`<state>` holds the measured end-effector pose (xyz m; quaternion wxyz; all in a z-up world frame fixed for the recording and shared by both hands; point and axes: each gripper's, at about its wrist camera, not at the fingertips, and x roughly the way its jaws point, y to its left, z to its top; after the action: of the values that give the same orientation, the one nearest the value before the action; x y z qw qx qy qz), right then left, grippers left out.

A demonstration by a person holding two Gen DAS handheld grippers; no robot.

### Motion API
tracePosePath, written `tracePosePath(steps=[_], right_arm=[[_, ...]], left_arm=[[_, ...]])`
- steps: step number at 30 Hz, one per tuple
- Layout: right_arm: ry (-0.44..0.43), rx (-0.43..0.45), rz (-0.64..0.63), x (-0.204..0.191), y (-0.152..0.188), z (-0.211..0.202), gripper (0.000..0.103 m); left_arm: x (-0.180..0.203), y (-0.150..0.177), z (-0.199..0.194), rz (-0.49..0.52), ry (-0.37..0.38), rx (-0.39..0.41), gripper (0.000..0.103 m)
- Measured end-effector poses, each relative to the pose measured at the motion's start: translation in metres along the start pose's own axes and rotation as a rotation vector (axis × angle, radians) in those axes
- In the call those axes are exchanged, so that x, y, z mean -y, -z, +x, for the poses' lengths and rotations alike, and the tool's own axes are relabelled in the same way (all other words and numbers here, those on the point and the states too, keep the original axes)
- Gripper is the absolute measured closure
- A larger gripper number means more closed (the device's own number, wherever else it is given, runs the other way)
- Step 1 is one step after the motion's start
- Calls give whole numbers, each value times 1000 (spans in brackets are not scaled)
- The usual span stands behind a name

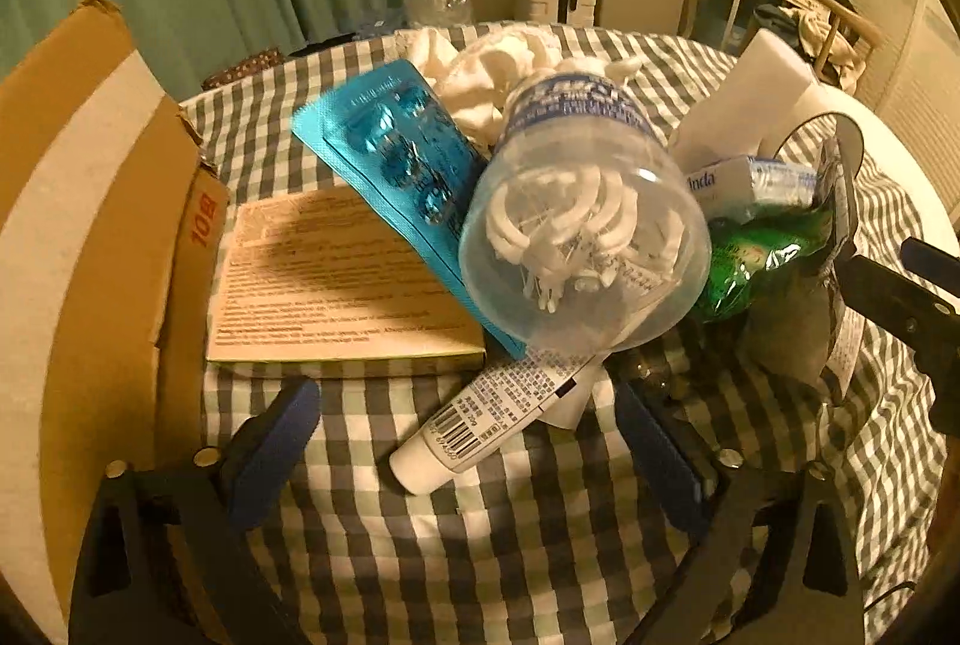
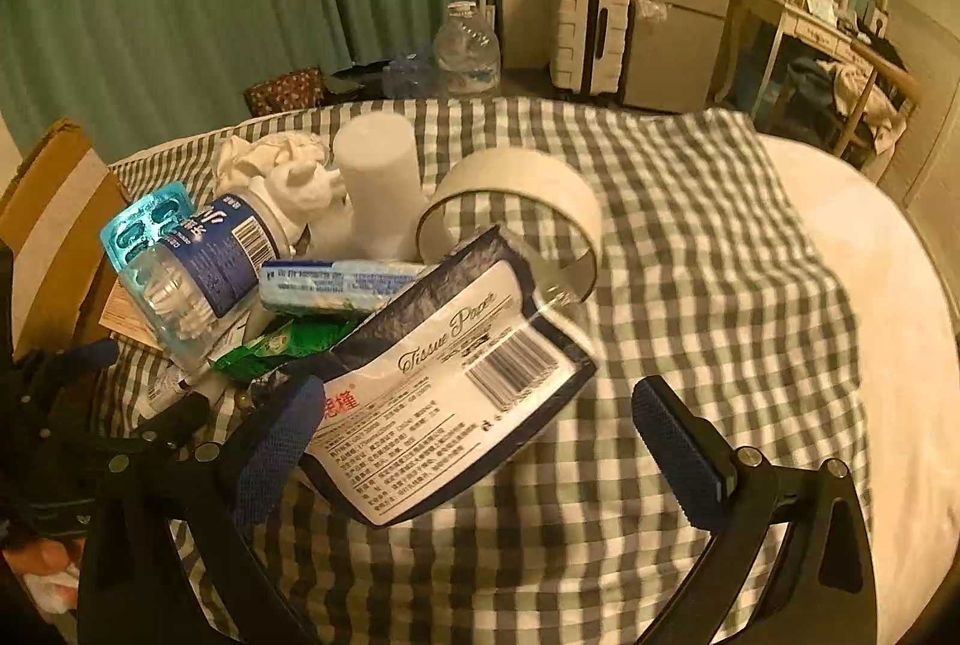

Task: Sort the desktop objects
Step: 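Grasp the tissue paper pack with the right gripper while the left grasps the toothpaste tube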

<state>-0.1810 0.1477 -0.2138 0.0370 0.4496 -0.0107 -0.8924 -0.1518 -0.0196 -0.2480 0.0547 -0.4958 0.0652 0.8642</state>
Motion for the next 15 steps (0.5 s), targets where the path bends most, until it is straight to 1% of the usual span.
tracePosePath(steps=[3, 4, 5, 6, 8, 9, 10, 12, 15], right_arm=[[-19, -12, 11, -6, 3, 5, 0], [-26, -15, 15, -7, 3, 5, 0], [-32, -18, 17, -9, 4, 6, 0], [-37, -23, 19, -10, 5, 8, 0], [-37, -28, 17, -13, 6, 11, 0], [-35, -28, 14, -15, 7, 11, 0], [-29, -26, 9, -16, 7, 12, 0], [-18, -24, -2, -18, 7, 14, 0], [-16, -43, -15, -23, 8, 18, 0]], left_arm=[[2, 1, 4, 17, -13, -18, 24], [3, 2, 4, 19, -6, -20, 26], [3, 3, 4, 19, 11, -22, 34], [4, 4, 4, 23, 28, -24, 43], [8, 5, 1, 40, 39, -24, 51], [10, 5, -1, 53, 42, -20, 59], [13, 7, -3, 62, 49, -19, 61], [18, 8, -7, 85, 69, -18, 69], [22, 10, -11, 99, 89, -11, 73]])
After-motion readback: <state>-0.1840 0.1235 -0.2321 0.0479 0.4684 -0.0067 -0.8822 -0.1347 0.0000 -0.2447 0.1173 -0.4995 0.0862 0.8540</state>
